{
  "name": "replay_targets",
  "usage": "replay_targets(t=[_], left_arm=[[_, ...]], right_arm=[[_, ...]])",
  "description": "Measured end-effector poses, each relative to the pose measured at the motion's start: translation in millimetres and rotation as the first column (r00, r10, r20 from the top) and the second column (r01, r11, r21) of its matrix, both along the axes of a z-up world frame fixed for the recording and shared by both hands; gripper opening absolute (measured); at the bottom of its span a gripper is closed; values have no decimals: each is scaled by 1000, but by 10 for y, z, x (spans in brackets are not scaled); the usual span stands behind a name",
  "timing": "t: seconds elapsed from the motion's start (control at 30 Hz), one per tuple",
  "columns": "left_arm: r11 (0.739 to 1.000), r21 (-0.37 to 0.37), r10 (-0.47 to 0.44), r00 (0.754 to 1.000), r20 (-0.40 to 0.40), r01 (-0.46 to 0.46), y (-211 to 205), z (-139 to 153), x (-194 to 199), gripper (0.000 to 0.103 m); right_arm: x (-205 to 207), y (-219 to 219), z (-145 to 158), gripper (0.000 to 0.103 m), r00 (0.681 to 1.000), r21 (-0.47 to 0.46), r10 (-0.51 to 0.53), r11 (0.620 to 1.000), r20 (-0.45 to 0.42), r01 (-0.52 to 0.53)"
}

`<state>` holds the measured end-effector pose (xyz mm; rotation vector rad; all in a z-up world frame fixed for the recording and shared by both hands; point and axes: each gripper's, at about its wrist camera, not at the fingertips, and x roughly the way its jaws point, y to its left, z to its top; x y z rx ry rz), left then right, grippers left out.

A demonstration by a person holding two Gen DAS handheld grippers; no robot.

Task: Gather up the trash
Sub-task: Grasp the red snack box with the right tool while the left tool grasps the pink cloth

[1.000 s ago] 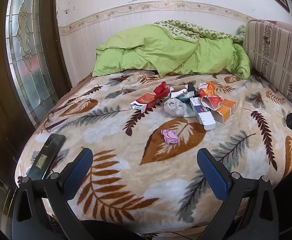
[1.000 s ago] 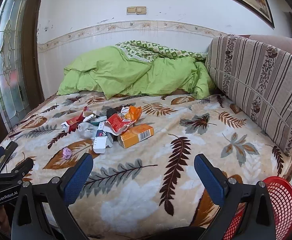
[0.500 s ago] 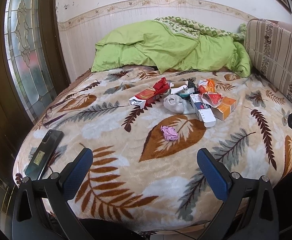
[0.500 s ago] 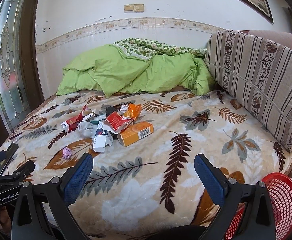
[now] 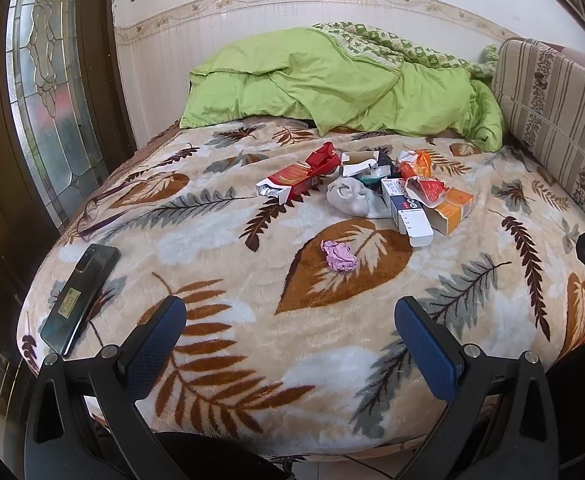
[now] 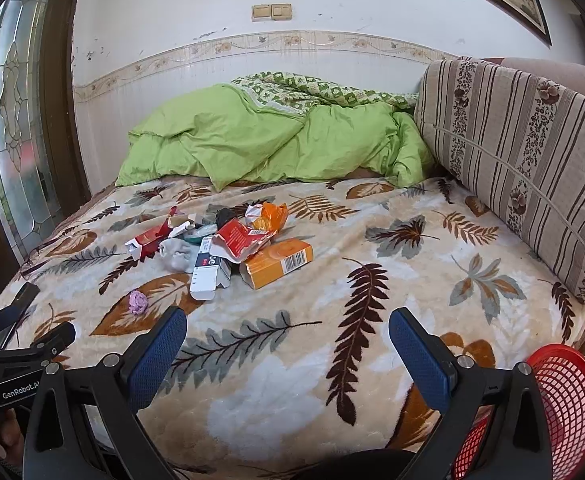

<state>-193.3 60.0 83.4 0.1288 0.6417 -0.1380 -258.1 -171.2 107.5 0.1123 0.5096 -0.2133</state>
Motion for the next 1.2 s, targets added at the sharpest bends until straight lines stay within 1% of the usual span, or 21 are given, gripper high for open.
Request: replay_targets(t=[0.4, 0.47, 0.57, 0.67, 0.7, 0.77, 0.83, 0.87, 0.93, 1.03, 1.07, 1.1, 1.17, 1.2], left_arm=[[1000, -2, -4, 1000, -2, 4, 8, 6, 6, 103], [1000, -15, -17, 1000, -14, 17, 3, -9, 20, 103], [998, -49, -48, 997, -53, 46, -5, -59, 63, 103], [992, -103, -81, 992, -92, 72, -30, -96, 144, 103], [990, -115, -91, 991, -99, 80, -44, -96, 175, 103], [985, -139, -117, 987, -109, 102, -94, -89, 249, 103], [979, -166, -140, 983, -123, 118, -151, -79, 345, 103], [976, -180, -146, 981, -128, 122, -174, -84, 382, 103], [973, -199, -144, 980, -137, 115, -186, -89, 478, 101], [973, -203, -142, 976, -166, 107, -192, -166, 542, 95], [973, -207, -140, 974, -180, 102, -188, -190, 561, 91], [971, -218, -142, 971, -193, 98, -168, -202, 586, 89], [966, -241, -142, 968, -207, 90, -138, -211, 617, 87], [966, -243, -140, 967, -212, 86, -127, -214, 634, 87]], right_arm=[[17, 4, -12, 102, 1000, 11, 12, 1000, -11, -12], [50, -12, -22, 102, 999, 32, 25, 999, -25, -24], [143, -110, -52, 101, 997, 118, 57, 992, -59, -49], [270, -237, -99, 94, 992, 233, 88, 970, -85, -66], [312, -269, -108, 89, 991, 264, 98, 962, -90, -71], [456, -342, -137, 83, 987, 346, 125, 935, -102, -83], [657, -433, -175, 80, 983, 425, 147, 901, -110, -87], [767, -471, -186, 76, 981, 453, 154, 887, -116, -86], [1028, -521, -199, 73, 977, 494, 170, 865, -126, -87], [1387, -631, -227, 68, 979, 563, 159, 824, -131, -59], [1531, -651, -237, 65, 978, 571, 156, 820, -141, -49], [1660, -675, -253, 63, 977, 573, 145, 819, -155, -30], [1914, -681, -331, 59, 976, 573, 124, 819, -177, 0], [2003, -691, -364, 54, 975, 566, 117, 825, -190, 11]])
